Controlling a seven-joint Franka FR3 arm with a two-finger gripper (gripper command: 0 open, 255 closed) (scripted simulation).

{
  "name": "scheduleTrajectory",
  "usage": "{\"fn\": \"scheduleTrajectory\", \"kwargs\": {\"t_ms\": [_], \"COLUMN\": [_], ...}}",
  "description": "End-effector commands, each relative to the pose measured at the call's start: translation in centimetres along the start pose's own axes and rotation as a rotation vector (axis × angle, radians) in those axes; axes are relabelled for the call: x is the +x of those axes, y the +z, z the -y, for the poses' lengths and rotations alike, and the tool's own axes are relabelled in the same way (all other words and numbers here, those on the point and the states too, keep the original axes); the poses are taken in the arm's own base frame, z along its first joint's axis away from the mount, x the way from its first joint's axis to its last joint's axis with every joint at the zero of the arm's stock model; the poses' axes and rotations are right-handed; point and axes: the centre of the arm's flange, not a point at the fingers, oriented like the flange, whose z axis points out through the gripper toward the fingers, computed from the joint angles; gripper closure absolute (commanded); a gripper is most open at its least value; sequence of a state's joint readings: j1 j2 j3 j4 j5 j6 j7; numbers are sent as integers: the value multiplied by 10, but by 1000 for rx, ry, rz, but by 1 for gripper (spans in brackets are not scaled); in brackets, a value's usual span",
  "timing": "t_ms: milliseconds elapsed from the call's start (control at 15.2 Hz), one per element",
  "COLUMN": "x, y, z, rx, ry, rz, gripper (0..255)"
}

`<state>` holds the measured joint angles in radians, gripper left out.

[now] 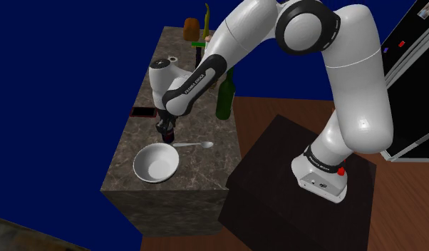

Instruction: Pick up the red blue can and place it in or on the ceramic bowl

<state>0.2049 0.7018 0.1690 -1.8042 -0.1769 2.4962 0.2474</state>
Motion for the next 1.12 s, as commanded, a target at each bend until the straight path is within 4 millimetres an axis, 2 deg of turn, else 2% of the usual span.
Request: {"fn": "scheduleTrajectory", "kwargs": {"t_ms": [0, 198, 1056], "x": [0, -1, 0], "y": [1, 1, -68], "z": [0, 1, 1], "rx": [0, 0, 0], "ry": [0, 0, 0], "rz": [1, 1, 1], "gripper": [255, 255, 255]}}
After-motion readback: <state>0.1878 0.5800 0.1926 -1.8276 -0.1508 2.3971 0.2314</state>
